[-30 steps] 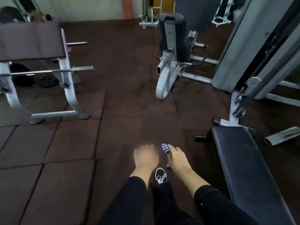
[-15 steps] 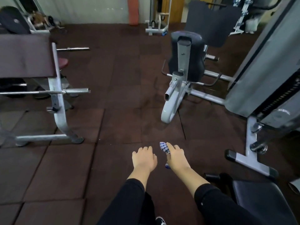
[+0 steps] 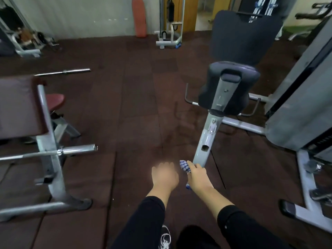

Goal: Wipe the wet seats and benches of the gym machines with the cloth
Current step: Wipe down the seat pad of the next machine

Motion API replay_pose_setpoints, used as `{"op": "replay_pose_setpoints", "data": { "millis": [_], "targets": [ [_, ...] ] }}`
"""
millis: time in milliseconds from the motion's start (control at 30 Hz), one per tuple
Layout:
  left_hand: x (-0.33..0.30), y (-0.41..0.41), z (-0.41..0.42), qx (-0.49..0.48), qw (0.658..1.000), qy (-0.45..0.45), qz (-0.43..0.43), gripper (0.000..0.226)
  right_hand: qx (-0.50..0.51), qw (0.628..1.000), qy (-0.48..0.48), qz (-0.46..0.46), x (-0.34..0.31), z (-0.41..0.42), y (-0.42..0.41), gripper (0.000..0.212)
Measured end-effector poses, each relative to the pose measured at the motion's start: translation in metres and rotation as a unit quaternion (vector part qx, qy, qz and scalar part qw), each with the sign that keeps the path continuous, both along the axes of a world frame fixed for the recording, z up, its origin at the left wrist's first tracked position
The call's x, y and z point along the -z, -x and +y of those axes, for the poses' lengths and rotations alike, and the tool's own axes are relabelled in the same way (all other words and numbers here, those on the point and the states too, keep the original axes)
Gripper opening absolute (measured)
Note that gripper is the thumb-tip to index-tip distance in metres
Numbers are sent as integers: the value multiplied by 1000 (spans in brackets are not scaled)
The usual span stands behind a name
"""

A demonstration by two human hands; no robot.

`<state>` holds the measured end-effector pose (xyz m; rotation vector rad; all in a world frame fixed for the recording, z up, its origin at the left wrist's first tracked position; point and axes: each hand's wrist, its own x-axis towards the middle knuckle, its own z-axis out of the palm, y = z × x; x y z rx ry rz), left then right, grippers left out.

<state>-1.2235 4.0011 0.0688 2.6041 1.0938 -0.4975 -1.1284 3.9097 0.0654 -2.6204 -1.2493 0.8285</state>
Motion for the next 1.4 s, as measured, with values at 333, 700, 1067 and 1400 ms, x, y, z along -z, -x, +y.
{"op": "replay_pose_setpoints", "data": {
  "millis": [333,700,1067,1400],
  "targets": [
    [-2,-115,199,34,999,-5,0,44,78,997,-24,11,9,193,-109,70],
    [-8,-269,417,24,1000,-9,1,46,87,996,-27,-3,13,410,-269,62],
    [3,-419,608,127,992,-25,8,48,166,986,-36,-7,29,585,-400,60],
    [5,-575,707,316,948,-32,27,49,321,946,-39,-10,28,658,-500,75]
  ]
}}
